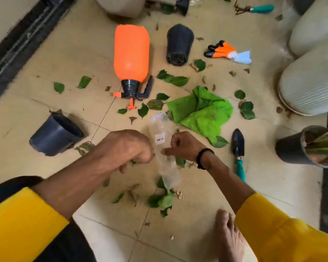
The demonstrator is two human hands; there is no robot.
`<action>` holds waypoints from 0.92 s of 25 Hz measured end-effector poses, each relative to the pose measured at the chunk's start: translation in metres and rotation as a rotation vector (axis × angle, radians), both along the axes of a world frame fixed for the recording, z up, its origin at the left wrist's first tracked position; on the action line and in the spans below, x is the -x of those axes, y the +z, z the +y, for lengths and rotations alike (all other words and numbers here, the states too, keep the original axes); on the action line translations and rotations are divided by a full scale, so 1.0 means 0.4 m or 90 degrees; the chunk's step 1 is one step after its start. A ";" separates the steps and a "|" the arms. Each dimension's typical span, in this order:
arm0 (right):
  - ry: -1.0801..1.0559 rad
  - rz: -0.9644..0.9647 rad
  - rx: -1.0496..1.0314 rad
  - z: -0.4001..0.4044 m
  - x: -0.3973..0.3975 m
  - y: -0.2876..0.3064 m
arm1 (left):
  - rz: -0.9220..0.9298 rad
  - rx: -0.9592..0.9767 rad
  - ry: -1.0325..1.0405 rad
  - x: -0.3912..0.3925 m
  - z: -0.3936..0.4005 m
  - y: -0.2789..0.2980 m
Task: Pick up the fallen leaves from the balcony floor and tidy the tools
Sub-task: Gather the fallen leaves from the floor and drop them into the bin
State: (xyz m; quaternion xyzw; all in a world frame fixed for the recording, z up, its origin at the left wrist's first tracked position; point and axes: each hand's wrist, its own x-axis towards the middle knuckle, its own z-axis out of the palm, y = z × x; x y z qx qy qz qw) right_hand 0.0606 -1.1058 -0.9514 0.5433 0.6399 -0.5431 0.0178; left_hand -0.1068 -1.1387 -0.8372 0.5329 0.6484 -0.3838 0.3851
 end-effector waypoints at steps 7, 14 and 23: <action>-0.030 -0.078 -0.072 -0.080 -0.031 -0.011 | -0.114 -0.136 0.115 0.041 -0.025 -0.008; -0.046 -0.215 -0.106 -0.155 -0.018 -0.077 | -0.229 -0.228 0.044 0.001 0.001 -0.034; -0.239 -0.263 0.034 -0.248 -0.092 -0.083 | -0.234 -0.200 0.015 -0.017 0.002 -0.030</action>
